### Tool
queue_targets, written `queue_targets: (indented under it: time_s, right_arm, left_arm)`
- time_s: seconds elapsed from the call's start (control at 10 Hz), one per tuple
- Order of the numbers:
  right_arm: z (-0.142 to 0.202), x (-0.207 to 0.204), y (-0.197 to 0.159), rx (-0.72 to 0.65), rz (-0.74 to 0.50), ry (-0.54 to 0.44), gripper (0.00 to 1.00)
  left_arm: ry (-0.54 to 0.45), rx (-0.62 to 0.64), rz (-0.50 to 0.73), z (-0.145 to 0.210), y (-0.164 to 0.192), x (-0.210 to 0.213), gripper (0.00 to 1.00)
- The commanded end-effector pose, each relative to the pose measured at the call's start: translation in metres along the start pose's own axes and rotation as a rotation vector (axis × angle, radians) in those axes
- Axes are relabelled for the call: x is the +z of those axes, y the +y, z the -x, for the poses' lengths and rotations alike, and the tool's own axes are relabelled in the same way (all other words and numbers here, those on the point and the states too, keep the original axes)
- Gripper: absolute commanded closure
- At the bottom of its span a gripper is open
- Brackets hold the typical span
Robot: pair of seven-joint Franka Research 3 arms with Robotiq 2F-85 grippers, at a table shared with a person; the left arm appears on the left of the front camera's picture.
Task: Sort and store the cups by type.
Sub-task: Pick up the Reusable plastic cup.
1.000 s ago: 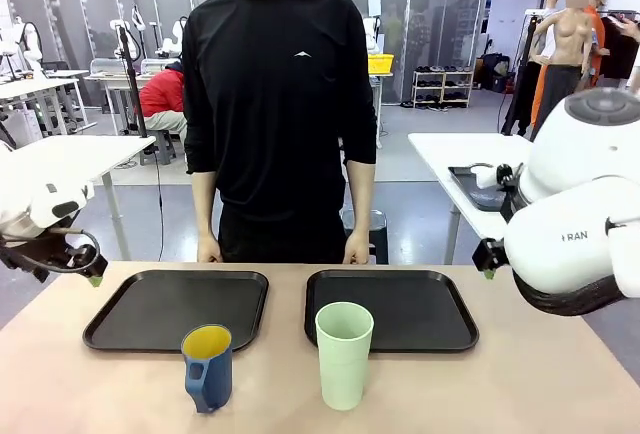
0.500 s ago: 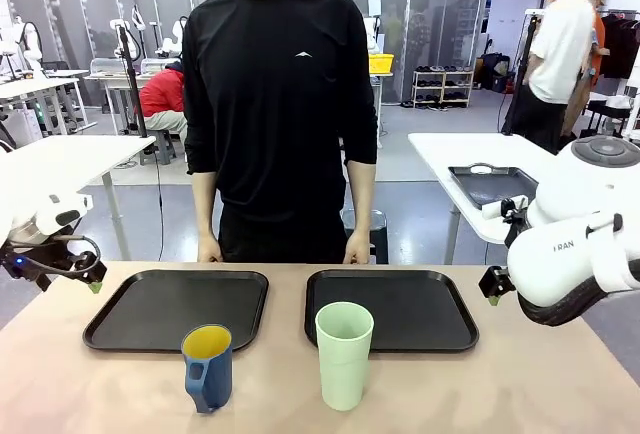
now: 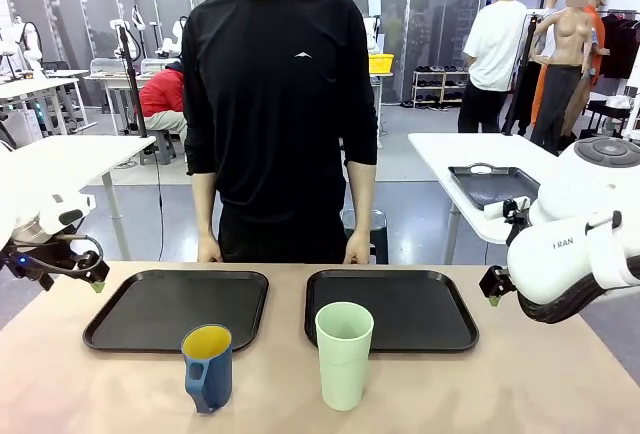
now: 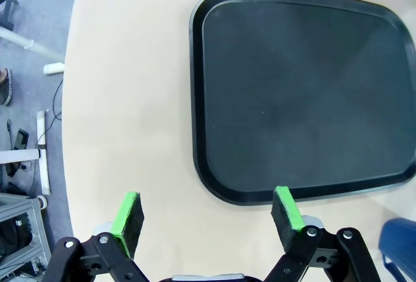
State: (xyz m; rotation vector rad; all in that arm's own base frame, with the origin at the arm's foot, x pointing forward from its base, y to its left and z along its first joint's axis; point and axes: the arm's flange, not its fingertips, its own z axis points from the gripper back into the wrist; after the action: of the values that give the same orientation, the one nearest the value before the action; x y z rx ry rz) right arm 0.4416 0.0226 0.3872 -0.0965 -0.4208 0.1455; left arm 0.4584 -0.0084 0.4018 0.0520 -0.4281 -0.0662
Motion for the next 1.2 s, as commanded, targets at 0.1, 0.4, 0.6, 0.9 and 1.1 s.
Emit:
queue_targets:
  time_s: [0.1, 0.4, 0.6, 0.9, 1.1]
  right_arm:
    - [0.0003, -0.0006, 0.0006, 0.007, 0.002, 0.0, 0.0]
    - [0.0003, -0.0006, 0.0006, 0.007, 0.002, 0.0, 0.0]
    - [0.0003, -0.0006, 0.0006, 0.007, 0.002, 0.0, 0.0]
    - [0.0003, -0.0006, 0.0006, 0.007, 0.002, 0.0, 0.0]
    - [0.0003, -0.0006, 0.0006, 0.007, 0.002, 0.0, 0.0]
  left_arm:
    - [0.004, 0.006, -0.002, 0.0003, 0.0029, -0.0015, 0.0]
    - [0.004, 0.006, -0.002, 0.0003, 0.0029, -0.0015, 0.0]
    - [0.004, 0.006, -0.002, 0.0003, 0.0029, -0.0015, 0.0]
    - [0.004, 0.006, -0.002, 0.0003, 0.0029, -0.0015, 0.0]
    - [0.004, 0.006, -0.002, 0.0003, 0.0029, -0.0015, 0.0]
